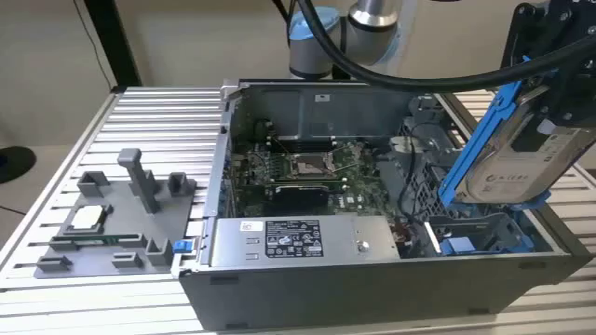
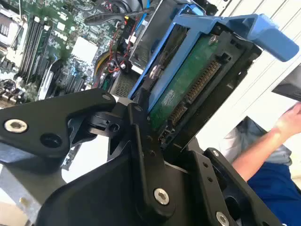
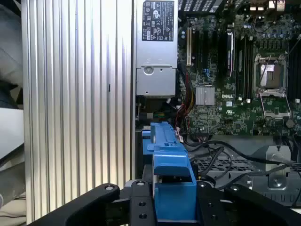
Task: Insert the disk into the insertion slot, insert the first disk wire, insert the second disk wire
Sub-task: 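Insert the disk into the insertion slot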
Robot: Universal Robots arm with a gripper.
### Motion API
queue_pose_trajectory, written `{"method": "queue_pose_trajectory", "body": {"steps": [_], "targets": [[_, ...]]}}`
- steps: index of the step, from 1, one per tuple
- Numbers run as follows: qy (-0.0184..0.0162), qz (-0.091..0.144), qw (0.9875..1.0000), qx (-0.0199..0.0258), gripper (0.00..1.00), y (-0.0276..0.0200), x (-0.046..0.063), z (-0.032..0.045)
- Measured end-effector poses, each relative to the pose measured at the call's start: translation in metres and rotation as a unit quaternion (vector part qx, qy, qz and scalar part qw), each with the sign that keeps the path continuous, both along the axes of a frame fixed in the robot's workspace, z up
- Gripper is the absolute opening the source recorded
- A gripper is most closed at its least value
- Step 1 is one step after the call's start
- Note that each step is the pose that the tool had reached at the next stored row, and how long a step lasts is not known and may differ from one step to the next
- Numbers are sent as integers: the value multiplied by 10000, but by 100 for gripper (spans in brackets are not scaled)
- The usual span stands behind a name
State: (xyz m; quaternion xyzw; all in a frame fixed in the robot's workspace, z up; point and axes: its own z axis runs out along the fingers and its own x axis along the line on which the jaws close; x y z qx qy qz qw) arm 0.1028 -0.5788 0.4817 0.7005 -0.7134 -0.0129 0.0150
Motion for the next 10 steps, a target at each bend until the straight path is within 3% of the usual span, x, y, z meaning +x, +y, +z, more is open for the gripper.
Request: {"method": "queue_pose_trajectory", "body": {"steps": [10], "targets": [[0, -1, 10000, 0, 0, -17, -1, -14]]}}
